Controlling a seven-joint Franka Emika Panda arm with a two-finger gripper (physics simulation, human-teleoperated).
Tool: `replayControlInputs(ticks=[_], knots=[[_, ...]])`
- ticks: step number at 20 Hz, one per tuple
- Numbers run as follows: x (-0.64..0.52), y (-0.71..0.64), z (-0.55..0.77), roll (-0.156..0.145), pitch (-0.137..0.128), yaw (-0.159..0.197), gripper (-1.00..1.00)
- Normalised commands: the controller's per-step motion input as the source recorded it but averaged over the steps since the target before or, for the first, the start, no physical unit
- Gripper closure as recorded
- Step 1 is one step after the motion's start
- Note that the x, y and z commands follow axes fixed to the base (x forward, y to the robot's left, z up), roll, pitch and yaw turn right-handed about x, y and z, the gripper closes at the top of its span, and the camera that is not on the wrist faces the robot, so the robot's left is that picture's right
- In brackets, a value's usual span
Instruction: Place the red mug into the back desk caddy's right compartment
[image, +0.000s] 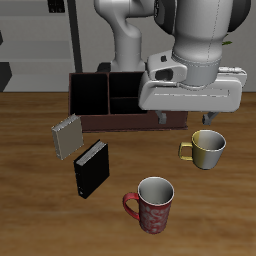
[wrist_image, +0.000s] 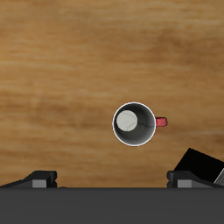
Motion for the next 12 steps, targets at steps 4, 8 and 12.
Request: replayControlInputs(ticks=[4, 8, 12], knots=[[0.18, -0.09, -0.39, 0.001, -0.019, -0.037, -1.0], [0.17, 0.01, -0.58, 0.02, 0.02, -0.021, -1.0], [0.06, 0.02, -0.34, 0.0, 0.014, -0.032, -1.0]])
